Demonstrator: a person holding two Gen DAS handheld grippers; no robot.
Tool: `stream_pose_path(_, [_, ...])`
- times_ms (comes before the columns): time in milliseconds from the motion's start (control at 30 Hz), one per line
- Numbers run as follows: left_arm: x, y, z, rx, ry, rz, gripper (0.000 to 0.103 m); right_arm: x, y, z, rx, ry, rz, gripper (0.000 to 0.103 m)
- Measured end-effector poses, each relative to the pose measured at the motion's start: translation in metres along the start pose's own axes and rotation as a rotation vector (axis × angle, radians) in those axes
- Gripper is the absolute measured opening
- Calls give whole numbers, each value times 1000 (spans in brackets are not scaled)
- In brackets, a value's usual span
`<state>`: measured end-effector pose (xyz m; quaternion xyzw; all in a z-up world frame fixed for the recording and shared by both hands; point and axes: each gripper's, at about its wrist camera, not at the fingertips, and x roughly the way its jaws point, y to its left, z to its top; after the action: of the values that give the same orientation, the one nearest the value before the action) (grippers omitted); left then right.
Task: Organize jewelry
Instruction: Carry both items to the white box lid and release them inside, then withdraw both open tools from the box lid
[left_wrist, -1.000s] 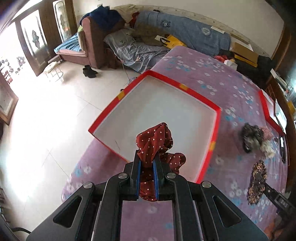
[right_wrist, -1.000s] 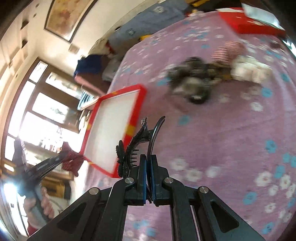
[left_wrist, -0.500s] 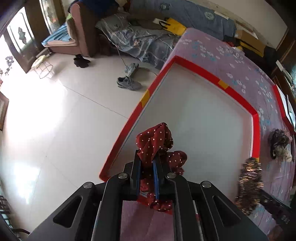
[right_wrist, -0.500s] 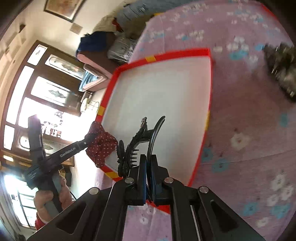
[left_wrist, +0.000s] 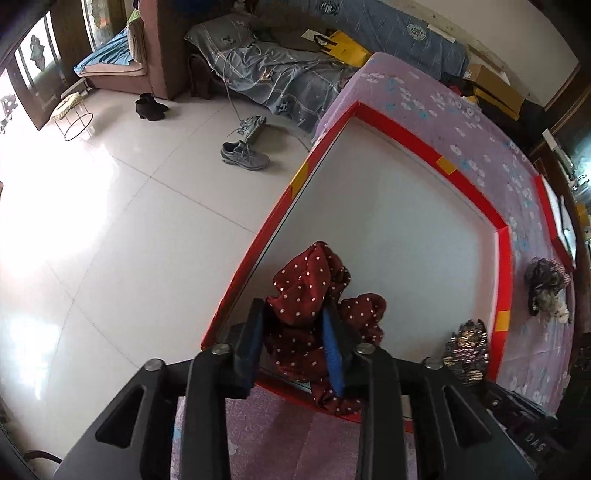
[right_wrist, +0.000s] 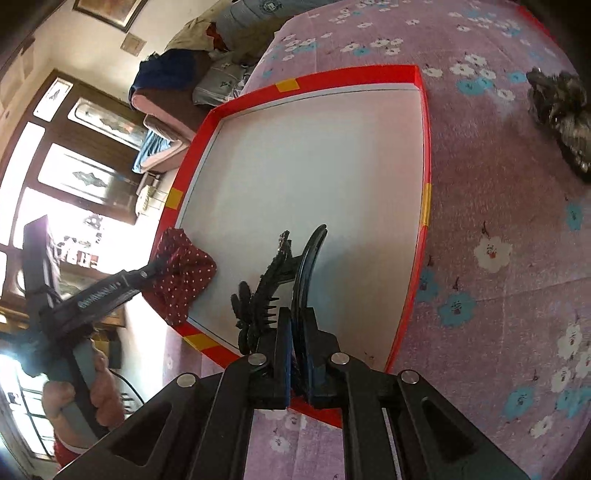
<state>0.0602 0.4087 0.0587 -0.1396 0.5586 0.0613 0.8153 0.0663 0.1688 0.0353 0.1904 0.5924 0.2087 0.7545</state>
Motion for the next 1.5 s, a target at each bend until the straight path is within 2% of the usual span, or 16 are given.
stream_pose_path(67, [-7, 0, 1, -4, -13, -13, 40, -3, 4, 1, -17, -6, -9, 25])
stream_pose_path(133, [-16, -1, 1, -2, -31, -24, 45, -10, 3, -1, -28, -20, -15, 36])
stream_pose_path(267, [-30, 2, -1, -8, -48, -41, 48, -23, 4, 0, -47, -45, -28, 36])
stream_pose_path(333, [-36, 6, -3, -22, -55, -54, 48, -38, -2, -4, -54, -86, -38, 36])
stream_pose_path(367, [-39, 8, -4, -28, -59, -56, 48, -45, -3, -4, -56, -112, -58, 36])
stream_pose_path(467, [-45, 17, -8, -43, -76, -45, 48, -57, -12, -2, -34, -185, -192, 36])
stream_pose_path(567, [-46, 24, -12, -56, -81, -26, 48, -46, -19, 3, -14, -147, -284, 36])
stream_pose_path(700, [-46, 32, -17, -79, -71, -17, 48, -27, -28, 2, -7, -97, -321, 34])
stream_pose_path(733, [-47, 33, -18, -81, -73, -16, 48, -25, -30, 0, -6, -94, -325, 18])
stream_pose_path(767, [-47, 33, -20, -84, -77, -13, 48, -23, -31, -2, -8, -91, -323, 10])
stream_pose_path(833, [-49, 33, -22, -86, -79, -12, 48, -22, -32, -3, -11, -93, -311, 8])
stream_pose_path(1233, [-59, 11, -35, -74, -92, -16, 48, -46, -56, -14, 24, -92, -326, 7])
stream_pose_path(1300, [-63, 2, -38, -63, -100, -18, 48, -50, -61, -15, 23, -86, -296, 7])
stream_pose_path(1400, [-67, -18, -41, -36, -109, -7, 48, -69, -68, -19, 37, -125, -235, 8])
stream_pose_path(1433, [-68, -26, -43, -25, -108, -5, 48, -76, -70, -21, 34, -139, -223, 9])
stream_pose_path(1500, [-70, -43, -46, -3, -109, -4, 48, -92, -75, -28, 27, -166, -220, 20])
